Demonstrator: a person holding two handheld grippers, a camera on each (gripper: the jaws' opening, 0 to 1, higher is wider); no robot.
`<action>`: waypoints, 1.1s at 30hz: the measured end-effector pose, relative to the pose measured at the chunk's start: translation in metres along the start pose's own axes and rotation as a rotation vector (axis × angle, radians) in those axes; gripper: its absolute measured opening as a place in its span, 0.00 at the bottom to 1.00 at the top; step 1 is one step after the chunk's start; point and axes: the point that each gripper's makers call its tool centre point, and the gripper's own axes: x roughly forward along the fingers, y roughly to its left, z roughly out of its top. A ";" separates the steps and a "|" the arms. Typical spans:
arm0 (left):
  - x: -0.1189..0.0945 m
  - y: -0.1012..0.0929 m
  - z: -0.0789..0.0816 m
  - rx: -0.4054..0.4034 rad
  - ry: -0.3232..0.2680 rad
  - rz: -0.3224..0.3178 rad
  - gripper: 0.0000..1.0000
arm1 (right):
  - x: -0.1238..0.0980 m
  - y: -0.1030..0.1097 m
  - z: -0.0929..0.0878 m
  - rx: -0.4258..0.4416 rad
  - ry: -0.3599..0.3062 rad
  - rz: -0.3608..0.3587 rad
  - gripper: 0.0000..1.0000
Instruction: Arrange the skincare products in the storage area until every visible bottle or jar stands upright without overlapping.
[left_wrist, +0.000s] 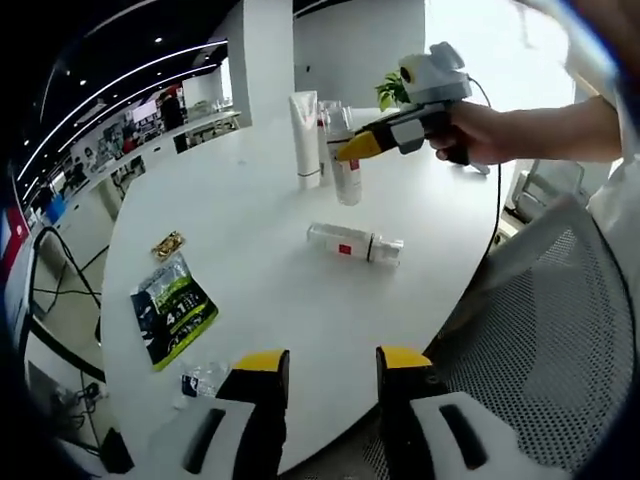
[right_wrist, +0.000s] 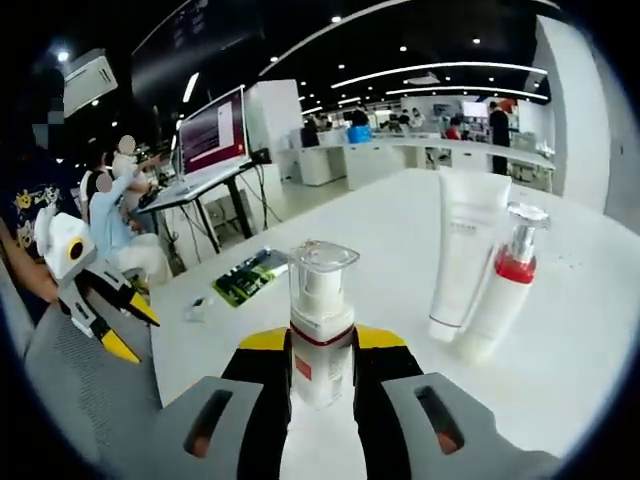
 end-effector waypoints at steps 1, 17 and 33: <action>0.000 0.000 -0.001 0.002 0.003 -0.002 0.35 | 0.001 -0.005 -0.001 -0.014 -0.002 -0.015 0.20; 0.003 0.001 -0.005 -0.005 0.026 0.002 0.32 | 0.032 -0.056 -0.009 -0.085 -0.042 -0.099 0.20; 0.004 0.000 -0.006 -0.018 0.034 -0.004 0.31 | 0.037 -0.067 -0.011 -0.157 -0.110 -0.106 0.20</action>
